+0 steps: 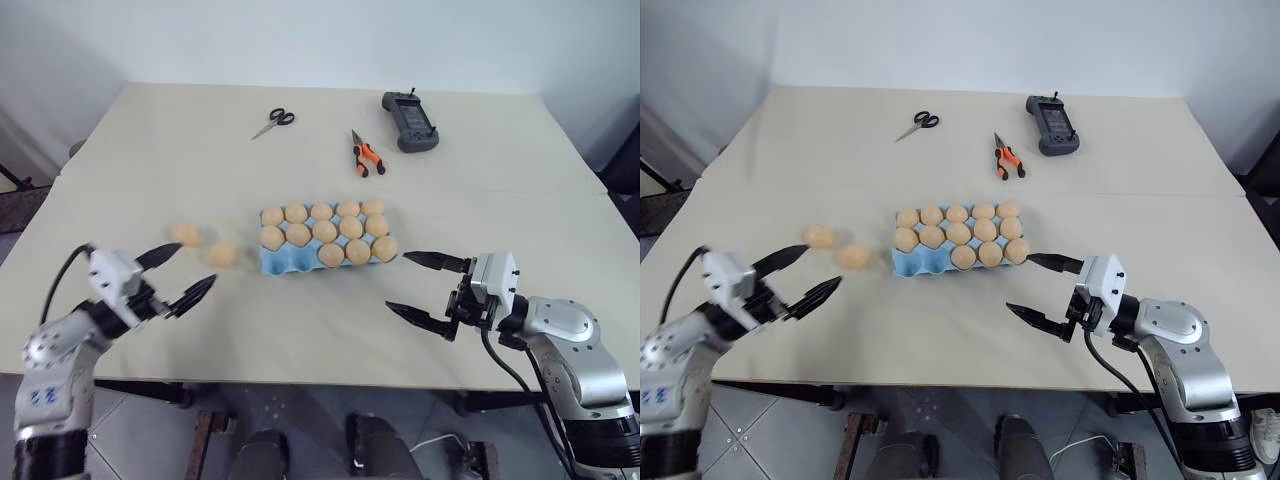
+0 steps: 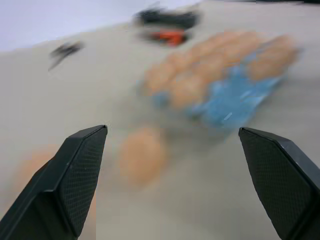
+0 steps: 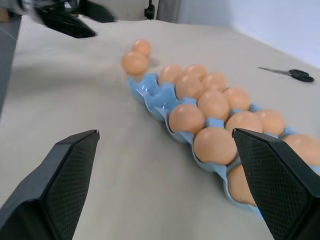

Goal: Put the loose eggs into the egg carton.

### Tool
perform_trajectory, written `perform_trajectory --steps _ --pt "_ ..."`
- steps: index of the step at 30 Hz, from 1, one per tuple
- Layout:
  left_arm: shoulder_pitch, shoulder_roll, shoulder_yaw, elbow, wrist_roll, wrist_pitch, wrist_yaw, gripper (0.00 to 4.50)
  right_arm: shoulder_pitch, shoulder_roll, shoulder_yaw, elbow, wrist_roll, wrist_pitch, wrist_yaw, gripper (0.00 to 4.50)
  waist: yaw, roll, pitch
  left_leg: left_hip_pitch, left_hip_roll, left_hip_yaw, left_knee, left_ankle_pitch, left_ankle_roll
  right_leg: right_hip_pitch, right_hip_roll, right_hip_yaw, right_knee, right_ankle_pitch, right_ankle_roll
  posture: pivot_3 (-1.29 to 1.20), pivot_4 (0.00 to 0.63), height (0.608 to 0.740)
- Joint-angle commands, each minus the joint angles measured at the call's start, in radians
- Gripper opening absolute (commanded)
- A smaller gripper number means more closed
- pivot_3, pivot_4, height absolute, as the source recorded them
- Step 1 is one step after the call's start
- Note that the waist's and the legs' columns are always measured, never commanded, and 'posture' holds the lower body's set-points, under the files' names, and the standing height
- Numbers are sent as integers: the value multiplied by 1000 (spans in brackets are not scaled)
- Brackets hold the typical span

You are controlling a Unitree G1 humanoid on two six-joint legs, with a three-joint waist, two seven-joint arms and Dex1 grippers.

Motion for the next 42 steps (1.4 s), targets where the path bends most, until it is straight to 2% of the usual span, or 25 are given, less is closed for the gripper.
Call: perform_trajectory --steps 1,5,10,13,19,24,30,33,39,40,42 --pt "59 -11 45 -18 -11 -6 33 4478 -17 -2 -5 7 6 -40 25 4500 8 0 0 0 0 -1 0 0 0 0 0 -1 0 0 0 0 150 740" --pt "101 -28 66 -43 -52 22 53 4478 -22 -1 -7 12 18 -45 42 4500 8 0 0 -1 -1 -2 0 0 0 3 -2 -4 -5 0 0 0 150 740" --pt "94 -26 37 -59 -36 39 77 4478 -24 13 -21 -7 45 -51 40 4500 3 0 0 0 0 -2 0 0 1 5 -6 -14 -9 2 -3 0 150 740" --pt "25 -28 -10 -48 -27 69 97 4478 -2 2 -15 -22 53 -39 51 4500 3 0 0 0 0 -2 -1 0 1 5 -10 -23 -9 2 -4 0 150 740" --pt "-213 -45 -129 49 31 168 192 4478 15 -1 -14 -38 58 -22 43 4500 13 0 0 0 -1 -3 0 1 1 7 -12 -26 -9 4 -2 0 150 740" --pt "-355 -51 -242 176 93 158 152 4478 12 2 -9 -47 57 -11 38 4500 5 0 0 1 -1 -2 0 1 2 7 -12 -28 -10 5 0 0 150 740" --pt "-440 -68 -291 330 170 92 171 4478 13 14 0 -70 60 5 19 4500 4 0 0 0 -1 0 0 0 1 7 -11 -37 -10 6 1 0 150 740" --pt "-434 -65 -304 333 186 100 164 3871 20 16 -3 -84 64 14 9 4500 7 0 0 0 -1 -1 0 0 2 7 -12 -38 -10 6 1 0 150 740" --pt "-409 -58 -296 310 179 114 143 1965 24 13 -12 -92 66 25 -3 4500 7 0 0 0 -2 -1 0 0 2 7 -17 -41 -10 6 1 0 150 740" --pt "-414 -62 -289 302 167 99 136 1765 24 12 -14 -91 66 26 -5 4500 7 0 0 0 -2 -1 0 0 2 7 -17 -41 -10 6 1 0 150 740" --pt "-435 -79 -271 269 109 113 103 1698 23 11 -16 -91 68 28 -8 4500 8 0 0 0 -2 -1 0 0 2 7 -17 -42 -10 6 1 0 150 740"
